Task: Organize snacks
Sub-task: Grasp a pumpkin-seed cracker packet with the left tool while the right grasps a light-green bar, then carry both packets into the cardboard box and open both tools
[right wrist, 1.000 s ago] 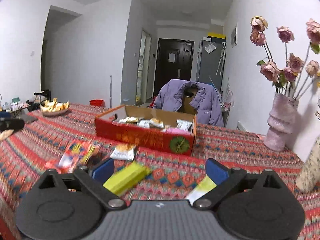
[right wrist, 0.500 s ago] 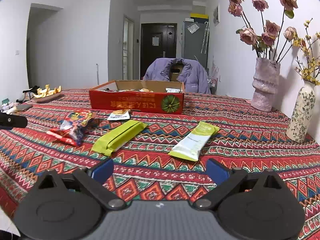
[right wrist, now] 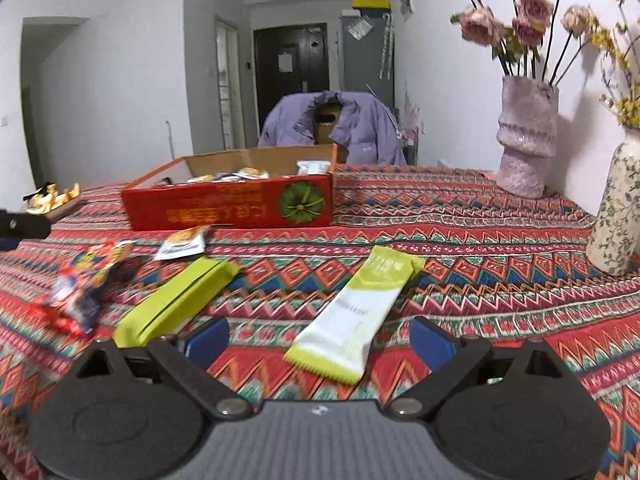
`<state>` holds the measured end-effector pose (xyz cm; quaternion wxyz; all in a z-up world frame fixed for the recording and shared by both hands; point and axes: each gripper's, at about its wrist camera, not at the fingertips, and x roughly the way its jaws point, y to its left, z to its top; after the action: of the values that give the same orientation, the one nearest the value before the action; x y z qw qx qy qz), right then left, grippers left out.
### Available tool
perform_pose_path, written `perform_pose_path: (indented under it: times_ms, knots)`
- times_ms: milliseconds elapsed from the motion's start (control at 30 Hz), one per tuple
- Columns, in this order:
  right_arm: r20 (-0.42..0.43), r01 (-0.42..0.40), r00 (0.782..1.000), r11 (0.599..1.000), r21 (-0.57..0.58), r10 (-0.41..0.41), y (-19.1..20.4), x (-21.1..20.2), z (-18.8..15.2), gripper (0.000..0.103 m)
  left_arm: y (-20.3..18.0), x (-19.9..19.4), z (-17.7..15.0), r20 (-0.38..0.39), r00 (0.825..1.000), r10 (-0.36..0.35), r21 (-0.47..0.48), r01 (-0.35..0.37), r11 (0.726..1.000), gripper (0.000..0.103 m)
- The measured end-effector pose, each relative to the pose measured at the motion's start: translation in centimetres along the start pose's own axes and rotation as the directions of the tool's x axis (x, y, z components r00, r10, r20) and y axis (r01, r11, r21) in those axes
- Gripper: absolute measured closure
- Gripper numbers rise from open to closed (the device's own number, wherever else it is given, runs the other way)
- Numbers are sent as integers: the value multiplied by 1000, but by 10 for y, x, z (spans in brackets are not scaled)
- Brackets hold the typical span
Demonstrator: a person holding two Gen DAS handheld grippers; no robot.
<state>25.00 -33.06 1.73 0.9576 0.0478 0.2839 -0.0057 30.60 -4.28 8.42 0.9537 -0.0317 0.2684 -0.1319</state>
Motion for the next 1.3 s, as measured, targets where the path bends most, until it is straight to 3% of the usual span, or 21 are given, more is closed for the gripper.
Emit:
perform_pose_path:
  times_ms: [100, 200, 233, 300, 400, 533, 600, 667, 767, 1000, 1300]
  knots:
    - [-36, 11, 999, 999, 49, -10, -13, 29, 9, 15, -14, 43, 15, -28, 999, -21, 8, 21, 1000, 3]
    - [-74, 7, 997, 992, 130, 3, -29, 56, 13, 21, -21, 91, 24, -98, 995, -6, -10, 5, 1000, 18]
    - [-87, 2, 996, 991, 135, 10, -31, 63, 14, 27, -23, 109, 25, -128, 992, -2, -18, 0, 1000, 21]
    - [-103, -3, 995, 995, 96, 12, -30, 77, 18, 36, -24, 138, 25, -176, 984, 6, -22, -10, 1000, 21]
    - [-115, -19, 993, 999, 29, 22, -25, 91, 27, 61, -30, 173, 22, -225, 973, 57, -4, -60, 998, 21]
    - [-118, -58, 992, 998, -32, 54, -18, 104, 38, 64, -35, 192, 15, -203, 970, 133, 43, -126, 991, 19]
    - [-119, -73, 991, 995, -63, 65, -13, 110, 40, 64, -37, 193, 14, -189, 973, 134, 49, -127, 991, 24]
    - [-119, -92, 989, 993, -77, 83, -9, 113, 43, 64, -39, 192, 14, -171, 974, 149, 62, -140, 988, 48]
    - [-117, -116, 988, 990, -81, 106, -8, 116, 45, 65, -36, 187, 16, -178, 977, 120, 12, -119, 993, 58]
    - [-97, -132, 987, 989, -68, 125, -10, 104, 47, 65, -38, 147, 24, -124, 989, 81, 6, -81, 997, 61]
    - [-6, -141, 990, 988, -69, 141, 2, 32, 46, 65, -29, 48, 23, -23, 998, 54, -34, -54, 998, 61]
